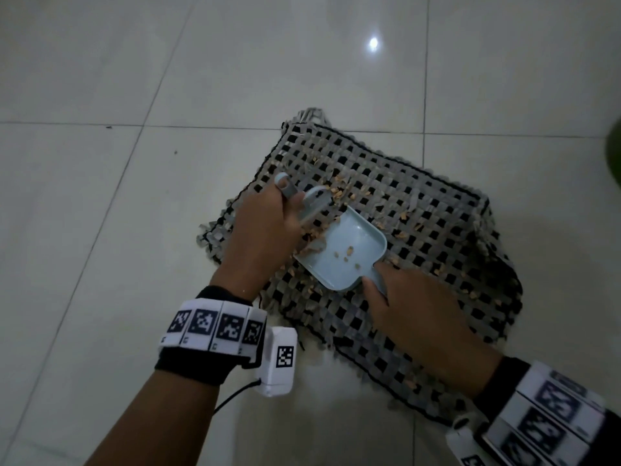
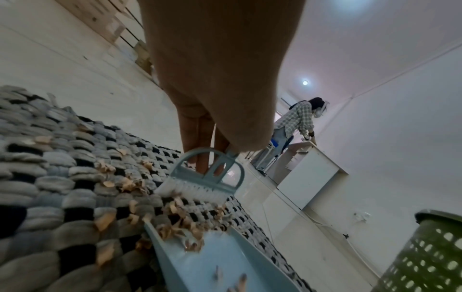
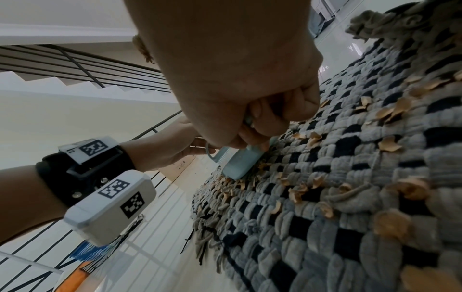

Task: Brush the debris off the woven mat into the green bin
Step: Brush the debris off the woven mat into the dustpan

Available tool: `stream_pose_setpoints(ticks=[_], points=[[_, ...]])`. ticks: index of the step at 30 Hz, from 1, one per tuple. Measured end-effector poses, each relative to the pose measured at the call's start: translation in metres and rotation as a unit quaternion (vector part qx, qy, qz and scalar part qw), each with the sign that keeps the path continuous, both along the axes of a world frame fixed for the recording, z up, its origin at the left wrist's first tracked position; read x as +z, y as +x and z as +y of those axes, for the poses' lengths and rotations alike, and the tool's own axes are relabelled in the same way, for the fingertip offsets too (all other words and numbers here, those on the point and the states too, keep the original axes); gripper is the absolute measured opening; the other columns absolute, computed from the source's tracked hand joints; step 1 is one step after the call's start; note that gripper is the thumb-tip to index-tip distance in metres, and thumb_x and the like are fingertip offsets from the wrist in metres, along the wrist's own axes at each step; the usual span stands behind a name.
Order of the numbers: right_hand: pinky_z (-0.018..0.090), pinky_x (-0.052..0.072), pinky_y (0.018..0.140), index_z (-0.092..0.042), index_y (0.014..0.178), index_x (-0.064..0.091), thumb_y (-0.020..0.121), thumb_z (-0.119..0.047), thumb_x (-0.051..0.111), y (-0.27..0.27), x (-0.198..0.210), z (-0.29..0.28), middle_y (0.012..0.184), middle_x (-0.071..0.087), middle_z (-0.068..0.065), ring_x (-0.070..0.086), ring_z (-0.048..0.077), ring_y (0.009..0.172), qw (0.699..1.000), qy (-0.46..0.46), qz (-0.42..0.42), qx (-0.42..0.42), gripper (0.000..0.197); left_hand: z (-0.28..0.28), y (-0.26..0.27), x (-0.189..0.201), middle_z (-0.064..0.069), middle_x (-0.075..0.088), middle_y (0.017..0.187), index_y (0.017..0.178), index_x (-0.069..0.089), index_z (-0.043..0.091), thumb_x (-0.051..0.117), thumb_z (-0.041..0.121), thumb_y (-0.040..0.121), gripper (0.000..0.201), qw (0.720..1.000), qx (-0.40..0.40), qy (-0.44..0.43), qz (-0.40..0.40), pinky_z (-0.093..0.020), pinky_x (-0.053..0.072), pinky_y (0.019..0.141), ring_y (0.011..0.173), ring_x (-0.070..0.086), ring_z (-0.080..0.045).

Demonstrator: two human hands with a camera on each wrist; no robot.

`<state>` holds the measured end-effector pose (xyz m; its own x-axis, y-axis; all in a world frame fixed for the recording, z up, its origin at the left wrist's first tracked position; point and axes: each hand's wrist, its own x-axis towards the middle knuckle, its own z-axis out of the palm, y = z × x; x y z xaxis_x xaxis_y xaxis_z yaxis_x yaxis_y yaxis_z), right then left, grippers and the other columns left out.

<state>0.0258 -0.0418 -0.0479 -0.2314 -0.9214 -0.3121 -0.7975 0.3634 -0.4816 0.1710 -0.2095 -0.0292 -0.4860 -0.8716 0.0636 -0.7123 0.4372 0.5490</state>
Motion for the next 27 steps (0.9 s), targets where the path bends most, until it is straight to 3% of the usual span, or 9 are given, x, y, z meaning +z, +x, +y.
stream_pose_setpoints(ticks=[3,6,10,13,17,20,24,27], points=[[0.036,0.053,0.056,-0.022,0.091,0.054,0.104,-0.042,0.037,-0.001,0.001,0.002,0.068,0.056,-0.004,0.056,0.015,0.056,1.000,0.008,-0.004,0.001,0.029,-0.007,0.003,0.000,0.003,0.053,0.060,0.085,0.045,0.019,0.052,0.020,0.102,0.018,0.996,0.064,-0.014,0.054,-0.022,0.030,0.041,0.045,0.045,-0.010],[0.038,0.055,0.059,-0.022,0.094,0.055,0.104,-0.043,0.035,-0.001,0.002,0.002,0.069,0.057,-0.003,0.057,0.016,0.058,1.000,0.019,-0.001,-0.001,0.030,-0.016,0.002,-0.007,0.003,0.056,0.066,0.090,0.046,0.018,0.049,0.023,0.103,0.014,0.993,0.100,-0.009,0.056,-0.026,0.034,0.045,0.051,0.050,-0.014],[0.036,0.054,0.058,-0.024,0.094,0.053,0.104,-0.043,0.034,-0.001,0.002,0.002,0.069,0.056,-0.005,0.057,0.014,0.058,1.000,0.021,0.005,0.002,0.030,-0.021,0.000,-0.012,0.007,0.050,0.067,0.101,0.046,0.014,0.045,0.024,0.105,0.010,0.999,0.044,0.004,-0.013,-0.021,0.023,0.044,0.053,0.046,-0.012],[0.033,0.049,0.054,-0.023,0.096,0.055,0.104,-0.044,0.033,-0.004,0.000,0.002,0.067,0.053,-0.005,0.054,0.012,0.056,1.000,0.021,0.013,0.006,0.031,-0.015,0.002,-0.008,0.003,0.053,0.066,0.098,0.045,0.016,0.045,0.025,0.105,0.011,0.998,0.005,0.016,-0.056,-0.025,0.026,0.045,0.052,0.046,-0.013],[0.028,0.039,0.048,-0.024,0.095,0.055,0.104,-0.045,0.033,-0.005,-0.004,0.004,0.065,0.050,-0.006,0.046,0.009,0.051,0.999,0.017,0.029,0.009,0.032,-0.021,0.014,-0.002,0.006,0.054,0.067,0.096,0.046,0.018,0.044,0.025,0.105,0.012,0.994,0.108,0.003,0.015,-0.026,0.031,0.045,0.054,0.049,-0.010],[0.030,0.042,0.049,-0.025,0.101,0.057,0.104,-0.046,0.034,-0.005,-0.005,0.006,0.067,0.053,-0.005,0.048,0.010,0.052,0.999,0.015,0.034,0.008,0.032,-0.029,0.019,-0.003,0.007,0.057,0.072,0.097,0.048,0.016,0.042,0.029,0.106,0.017,0.983,0.179,-0.016,0.043,-0.024,0.037,0.048,0.059,0.053,-0.007],[0.030,0.044,0.049,-0.025,0.099,0.057,0.104,-0.047,0.033,-0.005,-0.005,0.006,0.066,0.053,-0.006,0.052,0.010,0.054,0.999,0.017,0.042,0.007,0.034,-0.026,0.013,-0.013,0.007,0.054,0.071,0.103,0.045,0.015,0.040,0.027,0.106,0.013,0.987,0.158,-0.004,0.009,-0.026,0.030,0.046,0.056,0.051,-0.009],[0.028,0.039,0.047,-0.025,0.107,0.058,0.104,-0.047,0.032,-0.006,-0.005,0.005,0.068,0.053,-0.007,0.048,0.008,0.052,0.999,0.026,0.045,0.010,0.034,-0.012,0.004,-0.019,0.004,0.054,0.070,0.107,0.043,0.013,0.036,0.029,0.107,0.018,0.994,0.107,-0.008,-0.021,-0.023,0.028,0.042,0.053,0.050,-0.014]])
